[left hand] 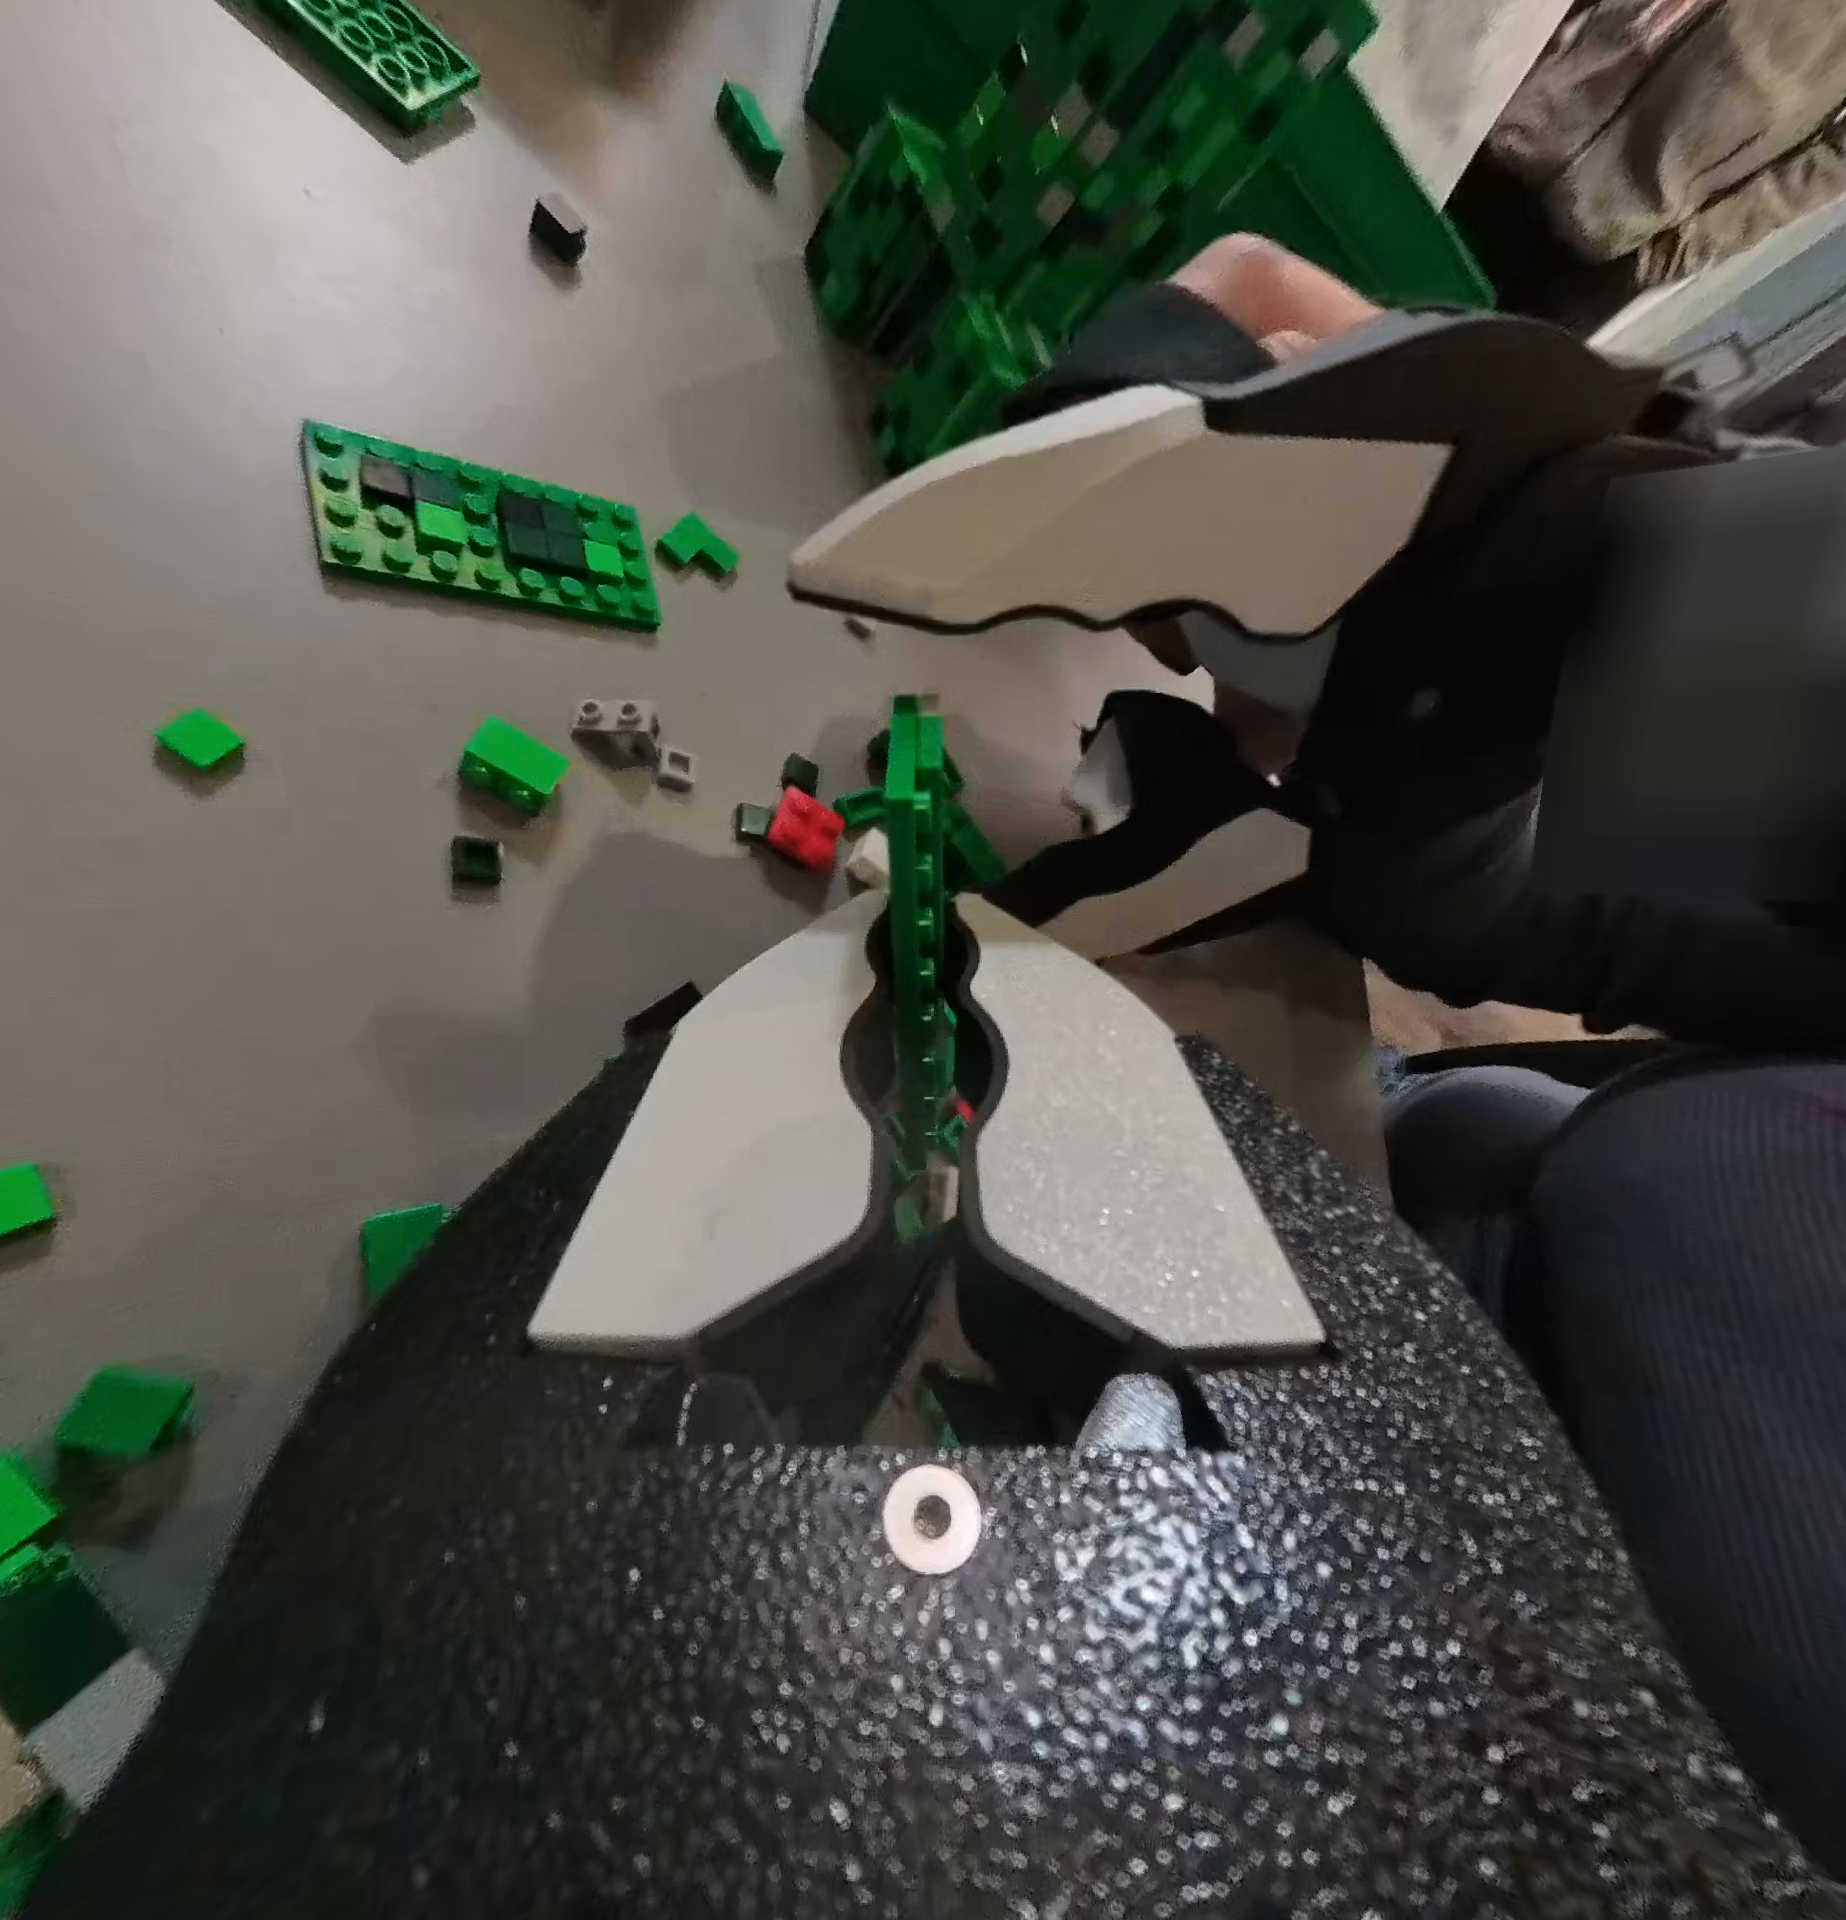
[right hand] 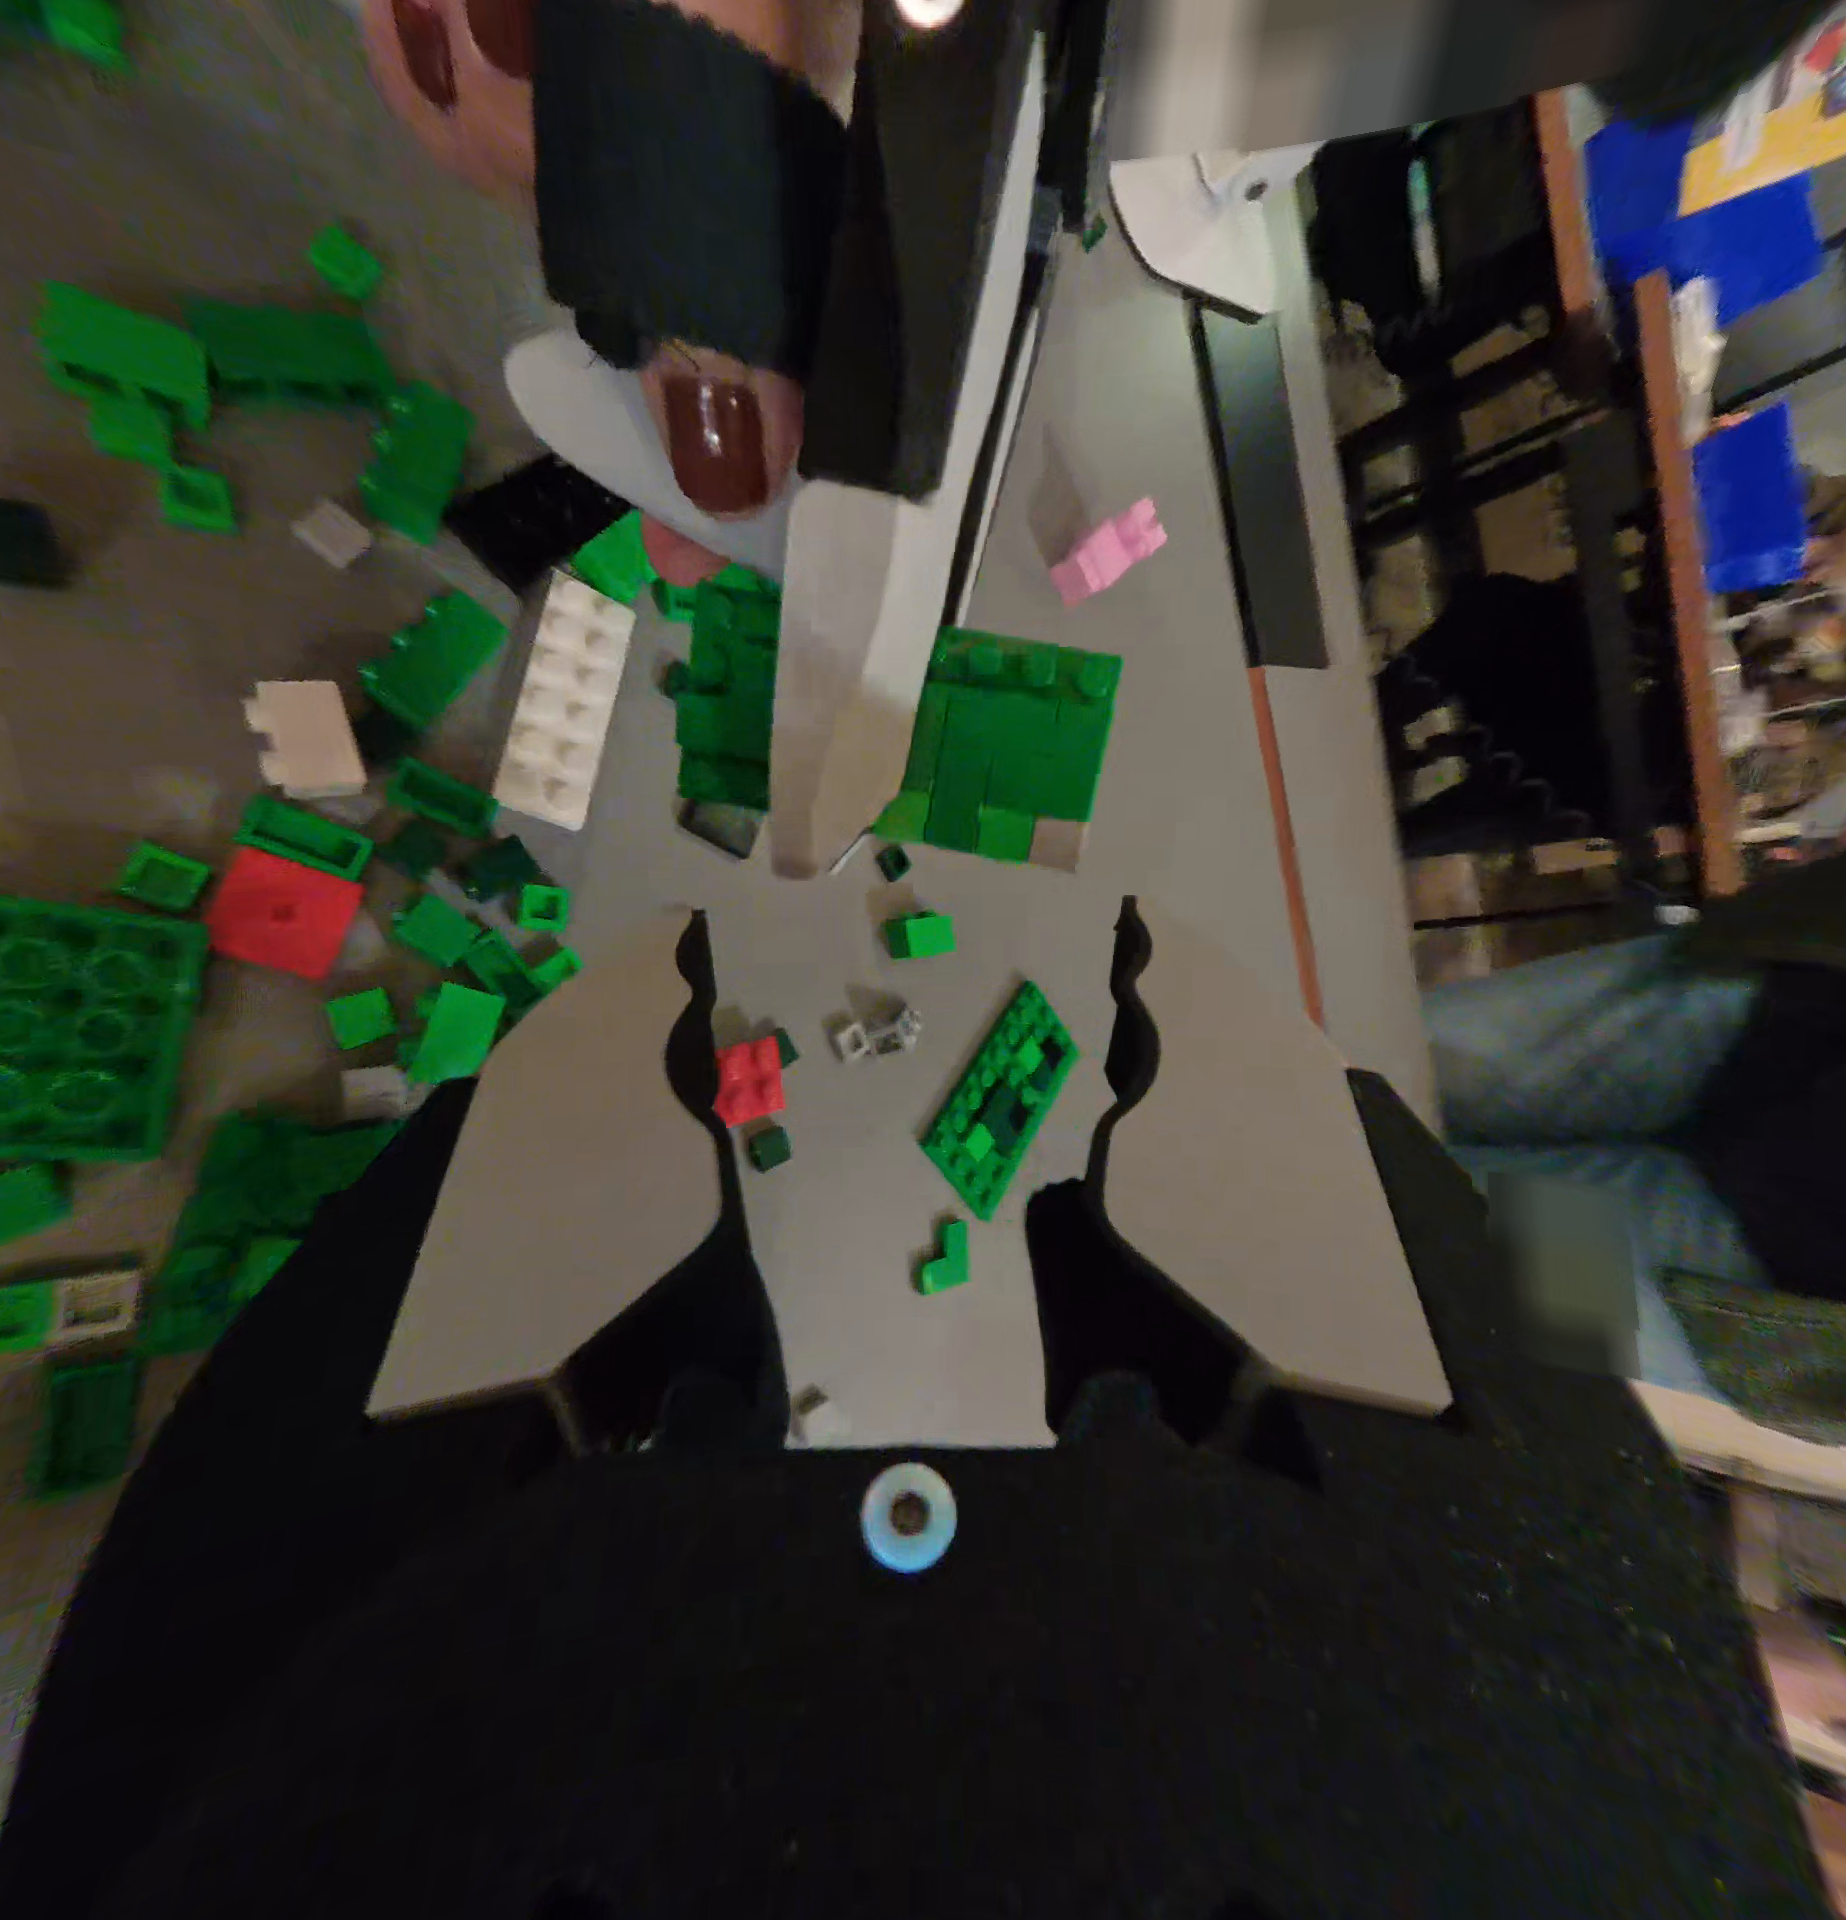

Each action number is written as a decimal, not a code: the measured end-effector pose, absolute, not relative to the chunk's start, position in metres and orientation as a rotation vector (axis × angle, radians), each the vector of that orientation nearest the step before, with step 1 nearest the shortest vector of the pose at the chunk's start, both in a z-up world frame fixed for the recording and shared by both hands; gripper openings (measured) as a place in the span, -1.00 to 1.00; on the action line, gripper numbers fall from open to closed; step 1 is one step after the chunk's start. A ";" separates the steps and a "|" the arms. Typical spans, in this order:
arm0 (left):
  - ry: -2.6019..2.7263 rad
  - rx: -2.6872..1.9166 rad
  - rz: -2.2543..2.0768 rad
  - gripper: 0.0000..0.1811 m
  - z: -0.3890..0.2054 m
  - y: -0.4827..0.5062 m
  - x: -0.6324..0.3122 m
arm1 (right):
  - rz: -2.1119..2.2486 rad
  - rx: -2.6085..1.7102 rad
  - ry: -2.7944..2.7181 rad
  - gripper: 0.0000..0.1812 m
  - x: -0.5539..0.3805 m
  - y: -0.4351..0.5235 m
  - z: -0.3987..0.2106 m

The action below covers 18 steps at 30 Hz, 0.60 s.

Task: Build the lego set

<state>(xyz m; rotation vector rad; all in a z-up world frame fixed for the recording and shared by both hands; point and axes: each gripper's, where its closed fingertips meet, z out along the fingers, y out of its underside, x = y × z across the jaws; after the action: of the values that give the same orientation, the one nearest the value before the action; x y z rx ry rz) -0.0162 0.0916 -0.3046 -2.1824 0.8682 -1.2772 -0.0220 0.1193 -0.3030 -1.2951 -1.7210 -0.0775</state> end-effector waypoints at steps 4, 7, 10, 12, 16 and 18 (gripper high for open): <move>0.873 -2.166 -1.310 -0.94 -0.302 0.088 -0.010 | -0.333 -1.105 -1.679 -0.38 -0.027 0.128 -0.298; 0.857 -2.202 -1.238 -0.94 -0.308 0.094 -0.017 | -0.389 -1.096 -1.572 -0.61 -0.014 0.140 -0.283; 0.849 -2.229 -1.161 -0.94 -0.313 0.099 -0.021 | -0.163 -1.139 -1.514 -0.77 -0.018 0.129 -0.268; 0.873 -2.233 -1.139 -0.94 -0.315 0.098 -0.019 | -0.049 -1.127 -1.492 -0.94 -0.030 0.118 -0.261; 0.847 -2.209 -1.105 -0.94 -0.316 0.104 -0.021 | -0.133 -1.276 -1.453 -0.99 -0.019 0.137 -0.277; 0.781 -2.173 -1.112 -0.94 -0.312 0.111 -0.020 | 0.180 -1.434 -1.339 -0.85 -0.023 0.135 -0.280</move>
<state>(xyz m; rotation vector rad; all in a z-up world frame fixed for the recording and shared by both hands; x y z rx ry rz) -0.0198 0.1108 -0.3124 -2.1734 0.7813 -1.1115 -0.0226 0.1352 -0.2798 -1.4340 -1.3389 0.1796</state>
